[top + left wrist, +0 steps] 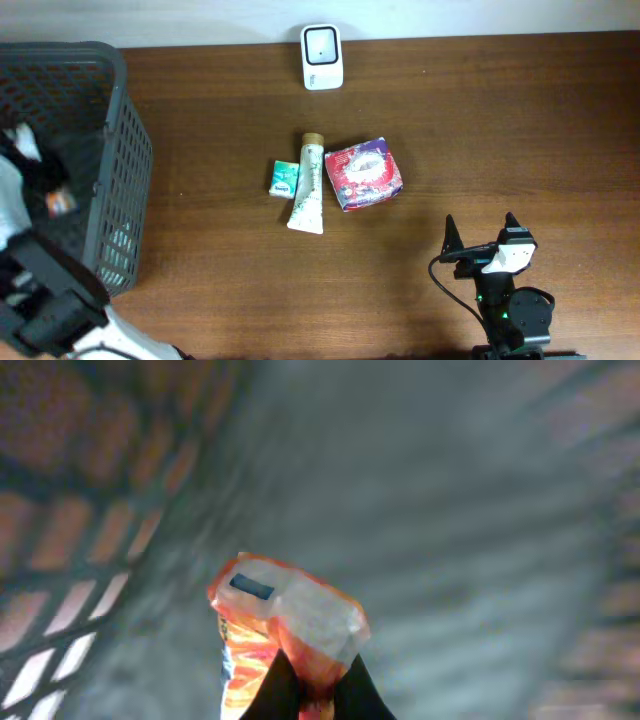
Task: Scan the item barcode
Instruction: 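Grasp the orange packet in the basket with the left gripper, then place the orange packet beside the white tube with left gripper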
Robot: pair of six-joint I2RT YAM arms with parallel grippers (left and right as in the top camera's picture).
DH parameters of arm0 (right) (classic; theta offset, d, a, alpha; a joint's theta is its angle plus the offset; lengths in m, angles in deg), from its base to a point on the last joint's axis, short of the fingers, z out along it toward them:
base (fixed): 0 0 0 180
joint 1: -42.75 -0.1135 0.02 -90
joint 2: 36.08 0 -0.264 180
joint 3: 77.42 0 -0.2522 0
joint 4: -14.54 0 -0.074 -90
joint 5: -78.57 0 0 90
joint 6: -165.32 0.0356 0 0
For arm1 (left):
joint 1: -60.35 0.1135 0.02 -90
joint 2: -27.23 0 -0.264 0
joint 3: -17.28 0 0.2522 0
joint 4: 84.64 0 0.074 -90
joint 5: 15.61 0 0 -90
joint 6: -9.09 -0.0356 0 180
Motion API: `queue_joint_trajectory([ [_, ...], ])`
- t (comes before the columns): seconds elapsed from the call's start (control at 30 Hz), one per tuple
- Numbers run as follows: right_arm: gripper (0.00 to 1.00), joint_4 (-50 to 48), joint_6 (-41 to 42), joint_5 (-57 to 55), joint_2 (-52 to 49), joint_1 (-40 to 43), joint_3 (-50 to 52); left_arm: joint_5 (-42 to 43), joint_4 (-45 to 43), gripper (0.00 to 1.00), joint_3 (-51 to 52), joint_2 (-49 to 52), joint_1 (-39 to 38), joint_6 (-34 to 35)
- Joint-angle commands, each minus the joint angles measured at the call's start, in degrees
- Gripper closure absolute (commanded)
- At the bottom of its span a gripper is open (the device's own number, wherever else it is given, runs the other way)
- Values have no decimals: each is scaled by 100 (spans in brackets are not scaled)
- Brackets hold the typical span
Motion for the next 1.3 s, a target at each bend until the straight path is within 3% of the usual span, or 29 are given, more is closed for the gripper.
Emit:
queue_joint_trajectory([
  [0.0,1,17,-37,-50,39,-33,48,2981,-216,100,-813,-1526,-22,2481],
  [0.07,1,17,-37,-50,39,-33,48,4159,-761,100,-815,-2299,-22,2765],
  [0.17,1,17,-37,-50,39,-33,48,4332,-304,100,-815,-3042,-208,2765],
  [0.23,1,17,-37,-48,39,-33,48,4325,581,100,-813,-3226,-1027,2188],
  [0.33,1,17,-37,-48,39,-33,48,2789,1685,100,-671,-3053,-2636,1971],
  [0.4,1,17,-37,-50,39,-33,48,2079,1488,100,-308,-2708,-3978,2055],
  [0.43,1,17,-37,-48,39,-33,48,1722,1488,100,-251,-2592,-4218,2221],
  [0.47,1,17,-37,-50,39,-33,48,1054,1493,100,-114,-2118,-4861,2721],
  [0.57,1,17,-37,-48,39,-33,48,796,1266,100,-94,-1023,-5711,2750],
  [0.63,1,17,-37,-50,39,-33,48,-221,1169,100,-94,-282,-6017,2747],
  [0.7,1,17,-37,-48,39,-33,48,-850,1115,92,-94,256,-6116,2747],
  [0.77,1,17,-37,-50,39,-33,48,-1355,640,97,-94,743,-6089,2743],
  [0.83,1,17,-37,-48,39,-33,48,-1464,520,83,-94,892,-6087,2747],
  [0.87,1,17,-37,-48,39,-33,48,-1392,527,51,-94,929,-6089,2745],
  [0.9,1,17,-37,-50,39,-33,48,-1392,527,40,-94,935,-6087,2719],
  [0.93,1,17,-37,-48,39,-33,48,-1388,553,7,-114,935,-6074,2430],
  [1.0,1,17,-37,-48,39,-33,48,-1384,1344,4,-726,922,-5925,2402],
  [1.1,1,17,-37,-48,39,-33,48,-1635,3377,1,-3174,911,-5311,2400],
  [1.17,1,17,-37,-50,39,-33,48,-1585,4175,1,-4575,911,-4846,2402],
  [1.2,1,17,-37,-48,39,-33,48,-1394,4428,1,-5230,905,-4548,2297],
  [1.27,1,17,-37,-50,39,-33,48,-662,4426,1,-5501,461,-3971,1869],
])
